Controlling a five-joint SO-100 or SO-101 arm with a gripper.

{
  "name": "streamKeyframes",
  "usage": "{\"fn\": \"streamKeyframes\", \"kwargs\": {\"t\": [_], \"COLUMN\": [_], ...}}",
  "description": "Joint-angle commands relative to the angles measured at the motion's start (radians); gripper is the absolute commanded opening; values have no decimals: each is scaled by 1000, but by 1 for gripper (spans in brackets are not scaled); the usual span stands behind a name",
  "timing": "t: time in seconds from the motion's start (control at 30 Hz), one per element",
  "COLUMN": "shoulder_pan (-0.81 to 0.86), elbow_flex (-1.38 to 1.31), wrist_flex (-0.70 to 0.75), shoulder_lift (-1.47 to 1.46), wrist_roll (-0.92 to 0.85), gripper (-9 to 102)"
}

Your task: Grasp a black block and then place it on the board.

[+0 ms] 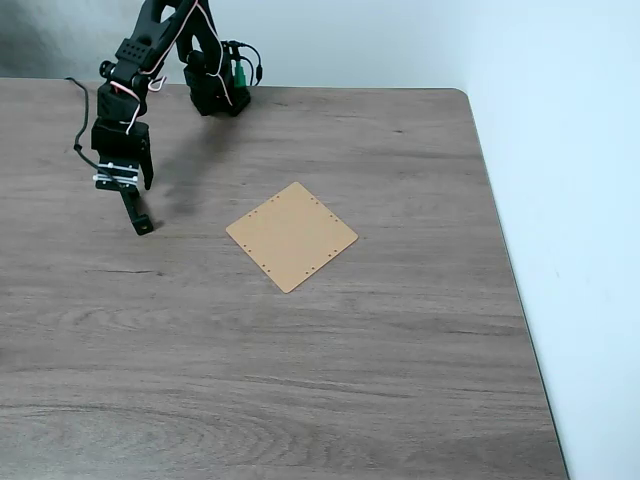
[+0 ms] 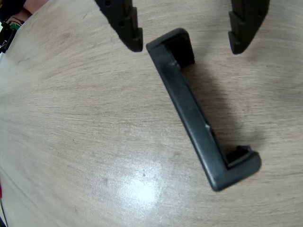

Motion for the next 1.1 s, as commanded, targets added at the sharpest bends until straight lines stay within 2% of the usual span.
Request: {"fn": "streamKeyframes", "kwargs": {"t": [0.0, 0.77, 0.87, 0.97, 1.07], "shoulder_pan": [17, 60, 67, 67, 66], "elbow_flex": [-52, -230, -241, -262, -293], "wrist_flex": [-2, -17, -57, -84, -75], "shoulder_lift": [2, -245, -299, -351, -387], "wrist_roll": [-23, -57, -63, -35, 0], "gripper": [25, 23, 18, 2, 0]}}
